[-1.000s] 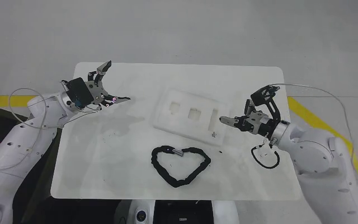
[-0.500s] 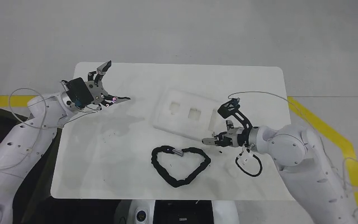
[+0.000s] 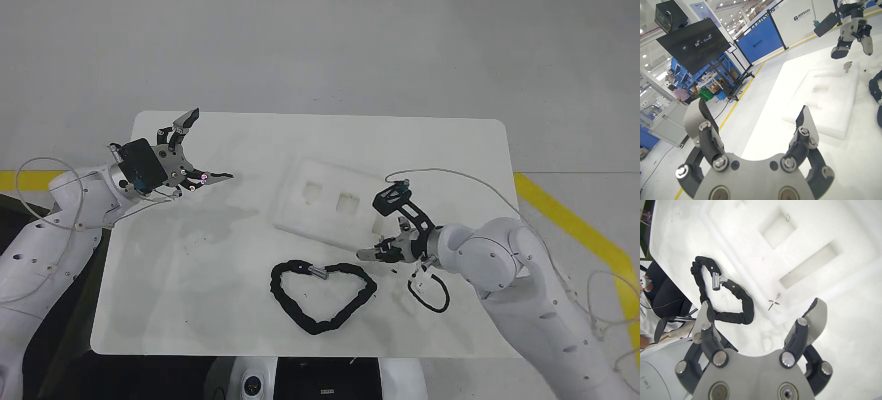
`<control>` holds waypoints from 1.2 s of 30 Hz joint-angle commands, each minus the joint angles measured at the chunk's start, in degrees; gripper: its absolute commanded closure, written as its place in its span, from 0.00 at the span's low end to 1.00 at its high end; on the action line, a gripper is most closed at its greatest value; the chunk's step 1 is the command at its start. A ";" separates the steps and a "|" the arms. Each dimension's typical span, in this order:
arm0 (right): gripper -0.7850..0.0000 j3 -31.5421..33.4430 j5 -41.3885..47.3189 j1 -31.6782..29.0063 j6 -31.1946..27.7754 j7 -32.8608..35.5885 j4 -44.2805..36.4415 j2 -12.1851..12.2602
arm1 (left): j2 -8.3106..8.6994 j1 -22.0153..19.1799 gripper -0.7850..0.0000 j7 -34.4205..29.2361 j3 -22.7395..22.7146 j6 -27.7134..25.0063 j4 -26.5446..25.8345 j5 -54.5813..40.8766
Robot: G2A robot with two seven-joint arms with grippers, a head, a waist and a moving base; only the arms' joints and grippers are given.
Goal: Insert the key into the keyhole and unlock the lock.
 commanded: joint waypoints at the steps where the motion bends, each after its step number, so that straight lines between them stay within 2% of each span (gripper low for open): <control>1: 0.35 -0.36 -0.34 0.24 0.01 0.06 0.04 -0.03 | 0.00 0.00 0.00 0.00 0.00 0.00 0.00 0.00; 3: 0.49 -0.71 -0.89 0.47 0.16 0.19 0.21 -0.05 | 0.00 0.00 0.00 0.00 0.00 0.00 0.00 0.00; 4: 0.52 -0.91 -1.36 0.58 0.26 0.33 0.37 -0.05 | 0.00 0.00 0.00 0.00 0.00 0.00 0.00 0.00; 23: 0.71 -2.68 -5.47 1.46 1.85 1.85 1.78 -0.11 | 0.00 0.00 0.00 0.00 0.00 0.00 0.00 0.00; 36: 0.90 -3.13 -7.90 1.67 2.70 1.34 2.04 -0.20 | 0.00 0.00 0.00 0.00 0.00 0.00 0.00 0.00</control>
